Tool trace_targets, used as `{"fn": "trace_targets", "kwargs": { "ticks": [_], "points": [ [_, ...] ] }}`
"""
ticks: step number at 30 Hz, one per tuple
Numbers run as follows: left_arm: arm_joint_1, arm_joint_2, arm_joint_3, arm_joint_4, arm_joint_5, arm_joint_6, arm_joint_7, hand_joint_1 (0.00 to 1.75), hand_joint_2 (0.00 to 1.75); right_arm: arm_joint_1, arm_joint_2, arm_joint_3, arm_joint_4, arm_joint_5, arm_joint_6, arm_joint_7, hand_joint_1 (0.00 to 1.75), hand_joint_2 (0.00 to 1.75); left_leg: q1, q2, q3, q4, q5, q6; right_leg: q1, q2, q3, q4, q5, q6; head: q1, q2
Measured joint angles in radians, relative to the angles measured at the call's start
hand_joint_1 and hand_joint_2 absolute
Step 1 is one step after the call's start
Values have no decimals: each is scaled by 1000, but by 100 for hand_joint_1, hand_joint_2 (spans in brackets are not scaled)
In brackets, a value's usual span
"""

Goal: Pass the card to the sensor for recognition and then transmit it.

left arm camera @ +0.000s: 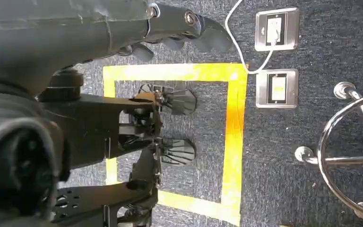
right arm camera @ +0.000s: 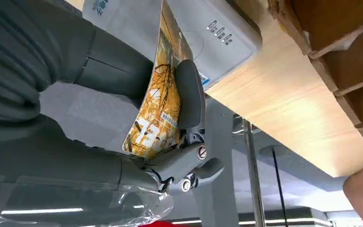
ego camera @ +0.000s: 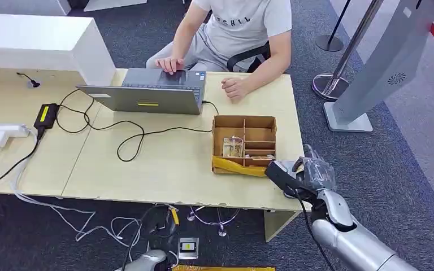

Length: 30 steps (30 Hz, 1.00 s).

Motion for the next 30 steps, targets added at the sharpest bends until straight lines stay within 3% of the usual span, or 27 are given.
{"fn": "trace_targets", "kwargs": {
  "ticks": [9, 23, 30],
  "points": [
    [0, 10, 0, 0, 24, 2, 0, 0, 0, 8, 6, -3, 61, -48, -35, -43, 175, 175, 0, 1, 1, 0, 0, 0, 0, 0, 0, 0, 0, 0, 0, 0],
    [0, 19, 0, 0, 25, -1, -21, 0, 0, 13, 23, -18, 124, -48, -60, -59, 175, 175, 0, 3, 2, 0, 1, -1, 0, 2, 1, 0, 2, 0, 0, 0],
    [0, 16, 9, 0, 51, 0, -111, 0, 0, 1, 24, -34, 114, -19, -49, -36, 175, 175, 0, 3, 2, 0, 1, -1, 0, 2, 1, 0, 2, 1, 0, 0]
  ]
}}
